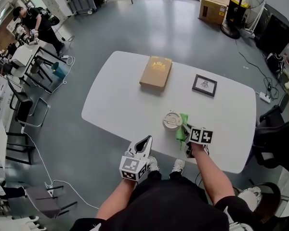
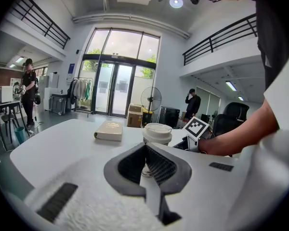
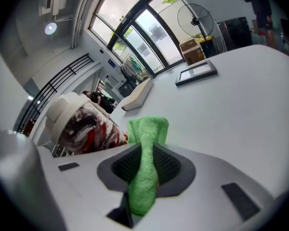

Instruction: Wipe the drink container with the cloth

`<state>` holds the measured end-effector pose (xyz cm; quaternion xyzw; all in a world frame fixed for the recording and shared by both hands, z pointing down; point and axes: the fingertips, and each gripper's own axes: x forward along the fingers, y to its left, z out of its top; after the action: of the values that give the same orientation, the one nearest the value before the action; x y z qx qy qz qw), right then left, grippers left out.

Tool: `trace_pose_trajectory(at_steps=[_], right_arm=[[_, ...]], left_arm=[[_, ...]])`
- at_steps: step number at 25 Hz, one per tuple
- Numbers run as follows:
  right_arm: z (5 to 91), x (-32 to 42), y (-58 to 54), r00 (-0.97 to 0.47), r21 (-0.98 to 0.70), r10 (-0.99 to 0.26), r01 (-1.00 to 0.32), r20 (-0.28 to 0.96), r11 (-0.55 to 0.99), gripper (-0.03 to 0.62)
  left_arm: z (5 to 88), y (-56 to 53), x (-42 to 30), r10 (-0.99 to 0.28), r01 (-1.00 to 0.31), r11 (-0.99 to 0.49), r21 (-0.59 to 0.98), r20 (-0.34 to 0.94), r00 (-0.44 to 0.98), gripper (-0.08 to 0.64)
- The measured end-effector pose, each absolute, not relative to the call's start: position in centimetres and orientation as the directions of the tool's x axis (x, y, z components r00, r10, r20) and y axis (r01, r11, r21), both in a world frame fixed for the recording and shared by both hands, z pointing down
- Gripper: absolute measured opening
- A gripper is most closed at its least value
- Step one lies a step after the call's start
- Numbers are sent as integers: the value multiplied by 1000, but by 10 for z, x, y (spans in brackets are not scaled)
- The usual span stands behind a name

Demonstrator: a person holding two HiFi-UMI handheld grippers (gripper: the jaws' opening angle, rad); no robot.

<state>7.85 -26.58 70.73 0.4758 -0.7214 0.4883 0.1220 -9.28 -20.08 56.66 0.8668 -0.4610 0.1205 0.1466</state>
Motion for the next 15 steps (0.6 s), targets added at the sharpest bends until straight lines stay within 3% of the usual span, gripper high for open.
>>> trace_pose_trajectory(at_steps=[8, 15], right_arm=[[603, 103, -274, -469, -502, -771, -835, 430, 228, 81], [516, 102, -271, -463, -271, -847, -878, 262, 395, 81]], left_arm=[[559, -205, -84, -750, -815, -563, 138, 329, 574, 12], [559, -208, -81, -743, -804, -578, 139, 317, 589, 12]])
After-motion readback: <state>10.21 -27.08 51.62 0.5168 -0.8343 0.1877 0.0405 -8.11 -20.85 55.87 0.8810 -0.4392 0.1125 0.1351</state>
